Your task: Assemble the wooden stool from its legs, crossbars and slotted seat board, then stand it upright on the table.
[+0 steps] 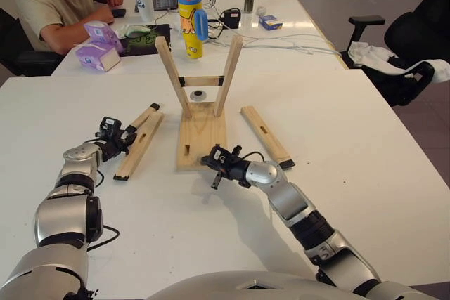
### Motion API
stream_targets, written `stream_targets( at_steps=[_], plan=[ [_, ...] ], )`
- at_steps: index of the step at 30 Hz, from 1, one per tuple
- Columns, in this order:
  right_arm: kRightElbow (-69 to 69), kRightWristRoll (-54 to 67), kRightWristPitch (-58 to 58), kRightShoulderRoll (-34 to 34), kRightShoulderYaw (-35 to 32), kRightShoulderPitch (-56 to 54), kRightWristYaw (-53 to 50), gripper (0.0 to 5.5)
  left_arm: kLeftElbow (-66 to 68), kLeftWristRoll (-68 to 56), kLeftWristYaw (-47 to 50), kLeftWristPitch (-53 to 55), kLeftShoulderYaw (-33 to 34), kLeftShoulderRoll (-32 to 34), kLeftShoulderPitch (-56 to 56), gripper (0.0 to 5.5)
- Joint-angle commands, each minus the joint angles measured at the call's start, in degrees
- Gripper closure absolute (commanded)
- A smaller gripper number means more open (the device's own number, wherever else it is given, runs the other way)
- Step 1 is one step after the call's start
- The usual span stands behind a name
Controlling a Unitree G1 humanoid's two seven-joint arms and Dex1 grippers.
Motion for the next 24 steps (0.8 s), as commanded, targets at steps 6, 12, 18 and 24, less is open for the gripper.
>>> stream_targets(
  at_steps=[6,12,18,24],
  plan=[
    [0.0,0.0,1.2,-0.5,1.1,0.5,1.0,5.5,1.0,2.5,2.0,1.1,-1.3,2.4,2.7,2.95],
    [-0.8,0.1,1.7,-0.7,1.7,1.0,1.5,5.5,1.1,2.1,0.4,0.8,-1.1,2.0,3.9,2.03],
    [-1.0,0.0,1.7,-1.3,2.2,0.6,2.8,5.5,1.1,1.7,-1.7,0.2,-0.7,1.8,4.4,1.59],
    [-1.2,-0.3,1.6,-1.8,2.5,0.4,3.3,5.5,1.1,0.6,-1.6,0.3,0.6,1.3,3.7,1.59]
  ],
)
